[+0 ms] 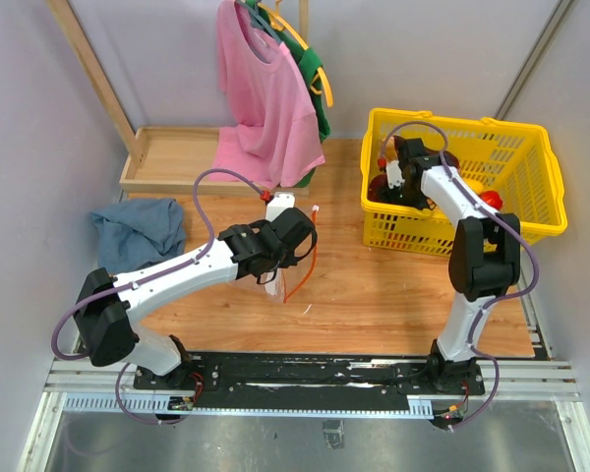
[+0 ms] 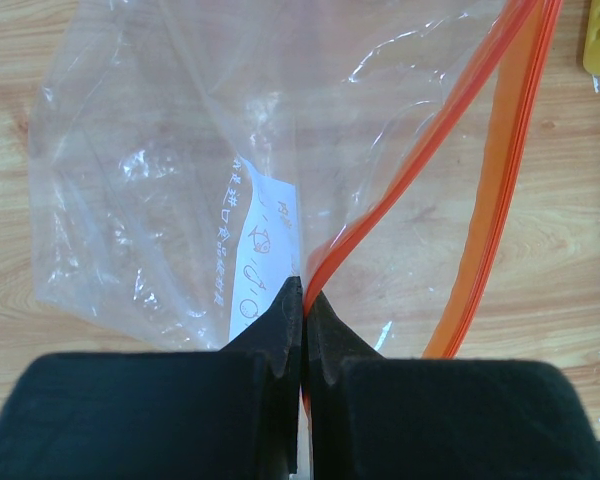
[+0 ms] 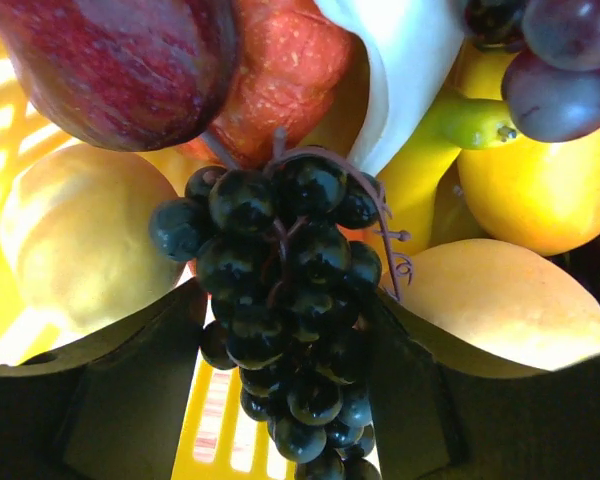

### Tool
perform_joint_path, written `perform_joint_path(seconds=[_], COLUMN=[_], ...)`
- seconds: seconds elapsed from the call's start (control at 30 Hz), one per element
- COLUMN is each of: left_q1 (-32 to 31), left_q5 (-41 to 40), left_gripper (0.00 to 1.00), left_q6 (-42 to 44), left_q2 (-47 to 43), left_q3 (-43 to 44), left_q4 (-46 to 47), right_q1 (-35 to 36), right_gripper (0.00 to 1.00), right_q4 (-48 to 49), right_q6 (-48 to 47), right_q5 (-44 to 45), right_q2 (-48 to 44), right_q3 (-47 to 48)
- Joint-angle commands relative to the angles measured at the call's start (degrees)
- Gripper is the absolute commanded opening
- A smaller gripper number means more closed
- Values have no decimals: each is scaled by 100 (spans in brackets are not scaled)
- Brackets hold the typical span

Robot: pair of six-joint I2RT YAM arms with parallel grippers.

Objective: Place the food in the zip-top bag and seal the zipper
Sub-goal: Pick up the fake fruit from the bin.

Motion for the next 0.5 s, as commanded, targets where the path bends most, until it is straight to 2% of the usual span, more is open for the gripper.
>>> perform_joint_path(seconds=[0.0, 0.33, 0.47], left_q1=[43, 40, 41], left_q5=[-31, -57, -83], left_gripper=[0, 0, 0], left_q6=[35, -52, -120], left_q2=[-2, -160, -186], left_q3=[128, 128, 120], left_q4=[65, 55, 39], right_q1=[57, 50, 54], right_gripper=[56, 2, 1], right_q4=[-190, 148, 211], right_q6=[-127, 48, 190], right_q5=[248, -19, -93], right_q2=[-56, -1113, -1437], right_q3=[125, -94, -154])
